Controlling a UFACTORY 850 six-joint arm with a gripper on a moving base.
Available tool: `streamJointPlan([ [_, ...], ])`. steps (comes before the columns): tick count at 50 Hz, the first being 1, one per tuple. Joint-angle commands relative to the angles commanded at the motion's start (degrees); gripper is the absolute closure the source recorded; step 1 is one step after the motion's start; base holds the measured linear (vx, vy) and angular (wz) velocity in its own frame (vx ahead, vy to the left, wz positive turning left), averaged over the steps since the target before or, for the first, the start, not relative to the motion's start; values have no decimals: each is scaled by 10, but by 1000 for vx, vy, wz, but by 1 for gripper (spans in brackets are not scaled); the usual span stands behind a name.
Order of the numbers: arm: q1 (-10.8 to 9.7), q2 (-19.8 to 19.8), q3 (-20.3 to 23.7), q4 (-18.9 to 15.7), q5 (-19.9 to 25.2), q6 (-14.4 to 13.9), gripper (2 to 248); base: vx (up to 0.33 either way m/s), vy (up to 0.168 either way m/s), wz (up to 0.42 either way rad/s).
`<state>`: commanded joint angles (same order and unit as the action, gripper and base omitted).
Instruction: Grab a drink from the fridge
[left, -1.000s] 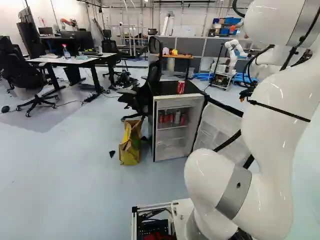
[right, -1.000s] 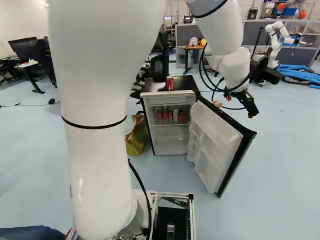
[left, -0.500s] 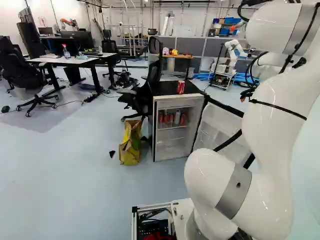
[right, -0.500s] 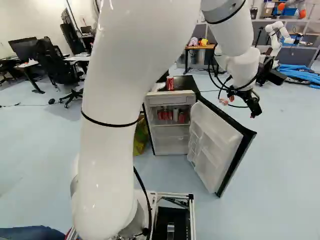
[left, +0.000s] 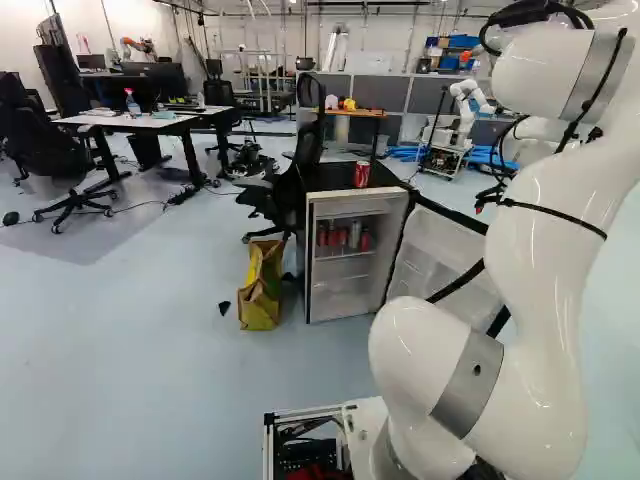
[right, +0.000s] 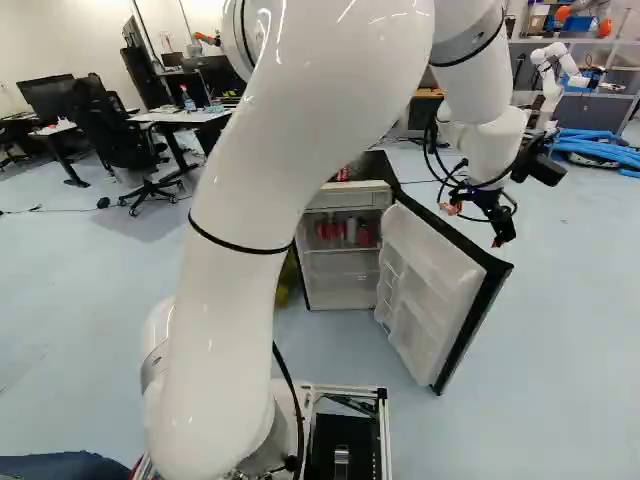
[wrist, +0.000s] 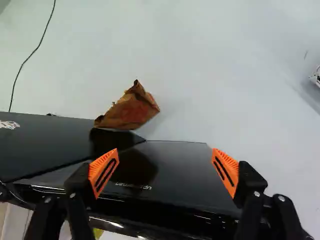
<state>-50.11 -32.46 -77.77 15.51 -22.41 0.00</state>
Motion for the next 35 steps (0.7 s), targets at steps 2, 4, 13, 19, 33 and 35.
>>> streamJointPlan([
  [2, 0, -2, 0, 0, -5, 0, 3, 0, 0, 0],
  [4, 0, -2, 0, 0, -11, 0, 3, 0, 0, 0],
  [13, 0, -2, 0, 0, -24, 0, 3, 0, 0, 0],
  [19, 0, -2, 0, 0, -24, 0, 3, 0, 0, 0],
  [33, 0, -2, 0, 0, -24, 0, 3, 0, 0, 0],
  [35, 0, -1, 0, 0, -24, 0, 3, 0, 0, 0],
])
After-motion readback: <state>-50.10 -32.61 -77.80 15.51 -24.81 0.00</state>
